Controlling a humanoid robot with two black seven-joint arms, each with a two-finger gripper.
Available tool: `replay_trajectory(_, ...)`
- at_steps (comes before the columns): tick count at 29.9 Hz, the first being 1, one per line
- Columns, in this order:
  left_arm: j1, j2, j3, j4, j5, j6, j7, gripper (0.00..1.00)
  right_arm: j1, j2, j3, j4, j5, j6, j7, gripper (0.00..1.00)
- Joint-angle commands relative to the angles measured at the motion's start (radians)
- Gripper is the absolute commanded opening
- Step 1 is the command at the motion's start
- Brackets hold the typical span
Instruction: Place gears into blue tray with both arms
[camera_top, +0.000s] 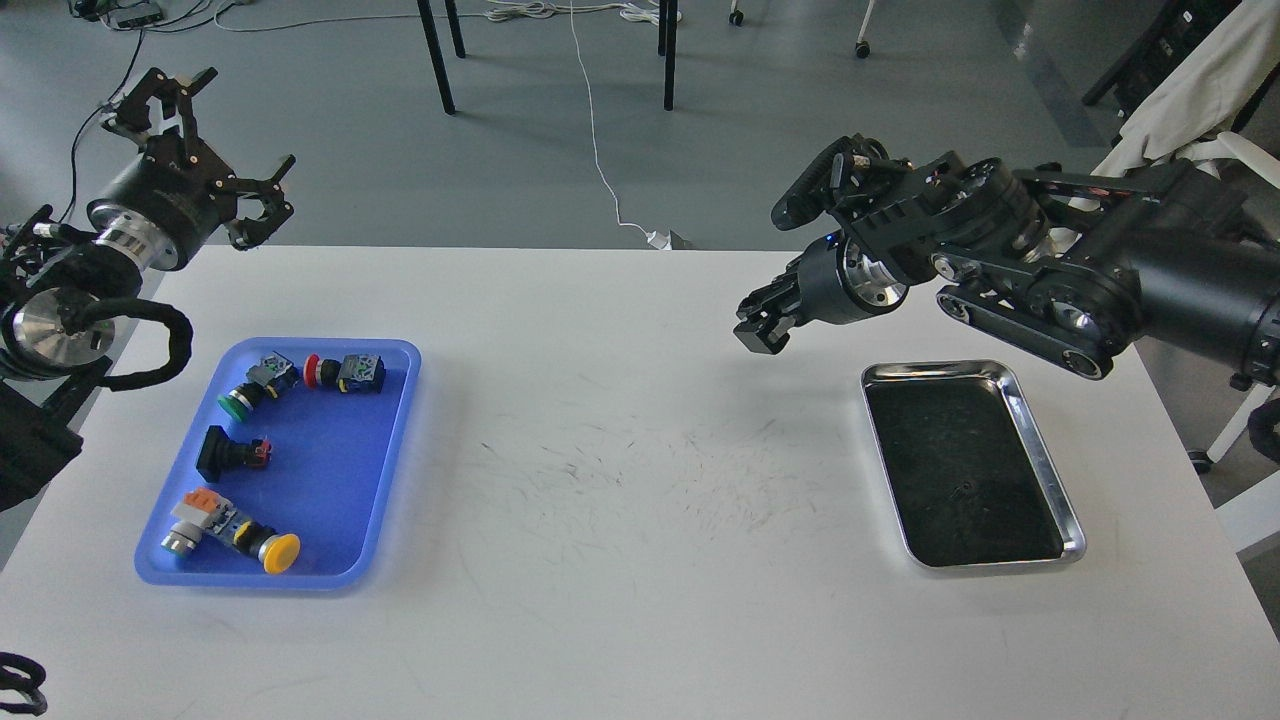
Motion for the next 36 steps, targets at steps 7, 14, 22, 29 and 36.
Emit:
replay_trajectory(7,0.000,0.022,0.000,0.000,0.000,-0.007,0.000,0.99,0.008,0.120,0.004,0.034,-0.005,-0.091,-0.005,0.01)
replay_trajectory(14,0.000,0.029,0.000,-0.002,0.000,-0.007,0.002,0.99,-0.003,0.152,0.044,0.051,0.000,-0.161,-0.003,0.01)
replay_trajectory(22,-0.001,0.035,0.000,-0.002,0.000,-0.007,0.003,0.99,-0.075,0.246,0.088,0.054,-0.006,-0.199,-0.002,0.01)
replay_trajectory(29,-0.001,0.064,0.000,-0.005,0.002,-0.025,0.005,0.99,-0.139,0.269,0.090,0.057,-0.011,-0.219,-0.002,0.01)
replay_trajectory(36,-0.001,0.087,0.000,-0.005,0.002,-0.033,0.005,0.99,-0.199,0.269,0.087,0.051,-0.019,-0.220,0.002,0.01)
